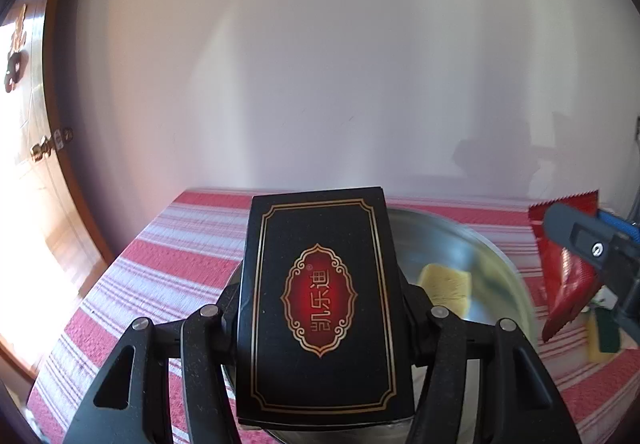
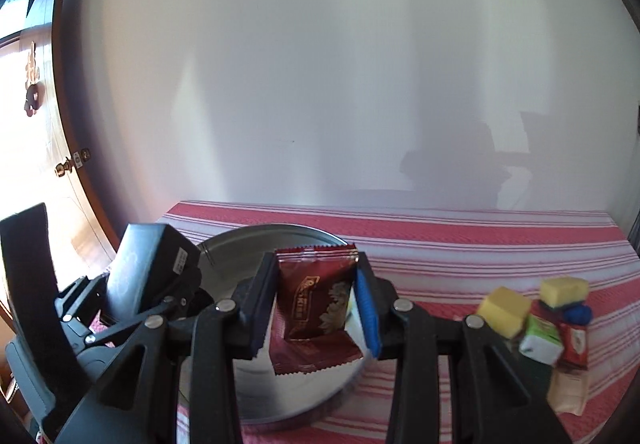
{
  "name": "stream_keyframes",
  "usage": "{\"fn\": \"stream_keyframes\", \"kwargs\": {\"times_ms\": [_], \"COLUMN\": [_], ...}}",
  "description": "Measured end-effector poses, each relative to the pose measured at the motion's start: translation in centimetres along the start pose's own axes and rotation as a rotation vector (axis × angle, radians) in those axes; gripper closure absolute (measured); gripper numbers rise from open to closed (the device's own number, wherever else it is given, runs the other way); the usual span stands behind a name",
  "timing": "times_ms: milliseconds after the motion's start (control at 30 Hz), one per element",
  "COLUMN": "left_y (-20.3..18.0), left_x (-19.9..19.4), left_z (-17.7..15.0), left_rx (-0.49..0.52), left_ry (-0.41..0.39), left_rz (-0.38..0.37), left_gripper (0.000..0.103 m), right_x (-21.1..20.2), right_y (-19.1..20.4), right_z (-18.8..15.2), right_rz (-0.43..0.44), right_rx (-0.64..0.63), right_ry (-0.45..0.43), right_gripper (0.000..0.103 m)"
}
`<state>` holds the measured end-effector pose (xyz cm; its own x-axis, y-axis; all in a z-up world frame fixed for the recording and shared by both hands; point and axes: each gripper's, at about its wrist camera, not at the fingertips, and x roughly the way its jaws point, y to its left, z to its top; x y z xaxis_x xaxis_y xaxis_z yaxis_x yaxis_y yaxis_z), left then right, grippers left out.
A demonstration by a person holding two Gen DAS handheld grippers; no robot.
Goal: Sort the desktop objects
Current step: 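Carry the box and packet into the silver tin and open both grippers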
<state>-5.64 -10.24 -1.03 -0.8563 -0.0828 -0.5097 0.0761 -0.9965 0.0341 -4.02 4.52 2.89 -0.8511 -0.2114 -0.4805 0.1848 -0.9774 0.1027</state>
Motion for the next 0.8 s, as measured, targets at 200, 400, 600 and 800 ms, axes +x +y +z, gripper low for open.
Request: {"fn": "stream_keyframes", "kwargs": {"times_ms": [200,400,600,800], "left_y": [0.7,1.0,1.4,1.2], "left_x": [2.4,3.4,4.0,4.4], "left_z": [-0.1,-0.3,-0.9,-1.2], "left_rx": [0.001,-0.002,0.005,0.009], "left_ry": [0.052,0.080,0.090,0.113], "left_rz": [0.044,0.082,0.116,0.122], "left_gripper": [0.043,0.043,0.043,0.043], "right_x": [2.6,4.4,5.0,4.9], "right_y": [0.9,1.1,0.5,0.5], "right_z": [0.1,-1.2,-2.3,-2.2], "right_rz": [0.015,-0.019,0.003,0.005], "right_rx": [0.019,-0.010,-0.024,-0.028], "right_ry": [0.028,0.003,0.037,0.038], "right_gripper": [0.065,0.065,0.065,0.065]}}
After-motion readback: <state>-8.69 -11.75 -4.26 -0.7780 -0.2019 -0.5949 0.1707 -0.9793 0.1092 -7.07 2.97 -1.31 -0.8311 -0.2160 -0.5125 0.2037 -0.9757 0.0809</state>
